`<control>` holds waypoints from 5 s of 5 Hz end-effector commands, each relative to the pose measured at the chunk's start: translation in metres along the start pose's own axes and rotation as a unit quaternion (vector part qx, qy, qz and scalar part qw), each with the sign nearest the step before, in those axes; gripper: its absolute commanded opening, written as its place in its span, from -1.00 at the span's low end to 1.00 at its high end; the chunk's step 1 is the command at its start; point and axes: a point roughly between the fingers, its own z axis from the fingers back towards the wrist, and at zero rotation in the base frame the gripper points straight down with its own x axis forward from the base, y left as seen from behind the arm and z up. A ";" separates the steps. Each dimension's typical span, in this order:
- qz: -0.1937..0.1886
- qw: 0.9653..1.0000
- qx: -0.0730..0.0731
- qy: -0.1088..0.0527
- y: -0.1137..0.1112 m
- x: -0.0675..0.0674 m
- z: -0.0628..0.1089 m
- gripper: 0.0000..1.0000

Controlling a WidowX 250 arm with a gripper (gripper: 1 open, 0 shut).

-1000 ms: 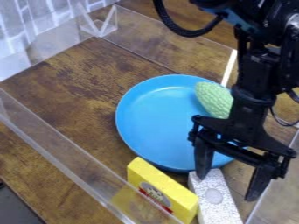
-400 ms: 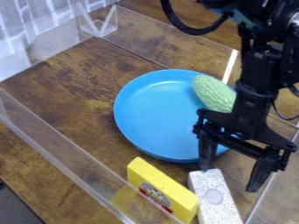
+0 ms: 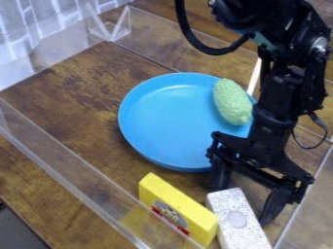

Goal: Put the white object in the blue tray

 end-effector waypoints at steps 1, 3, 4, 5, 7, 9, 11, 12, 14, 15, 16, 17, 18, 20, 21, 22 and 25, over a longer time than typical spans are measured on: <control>-0.016 0.999 0.016 0.039 -0.008 -0.018 -0.012 1.00; -0.010 0.998 0.018 0.054 -0.007 -0.016 0.004 1.00; -0.013 0.998 0.021 0.060 -0.011 -0.010 0.010 1.00; -0.017 0.997 0.025 0.065 -0.013 -0.007 0.014 1.00; -0.036 0.996 0.040 0.076 -0.017 -0.005 0.018 1.00; -0.093 0.990 0.064 0.087 -0.015 -0.007 0.018 1.00; -0.110 0.986 0.075 0.101 -0.014 -0.006 0.018 1.00; -0.101 0.986 0.075 0.109 -0.013 -0.005 0.018 1.00; -0.121 0.981 0.083 0.123 -0.010 -0.005 0.019 1.00; -0.120 0.981 0.084 0.130 -0.010 -0.006 0.019 1.00; -0.159 0.973 0.097 0.136 -0.010 -0.006 0.019 1.00; -0.199 0.964 0.110 0.141 -0.011 -0.007 0.018 1.00; -0.173 0.968 0.103 0.148 -0.012 -0.008 0.017 1.00; -0.189 0.963 0.113 0.155 -0.009 -0.008 0.017 1.00; -0.194 0.961 0.117 0.159 -0.008 -0.004 0.017 1.00; -0.199 0.959 0.122 0.163 -0.008 0.000 0.019 1.00; -0.170 0.962 0.120 0.174 0.009 -0.004 0.025 1.00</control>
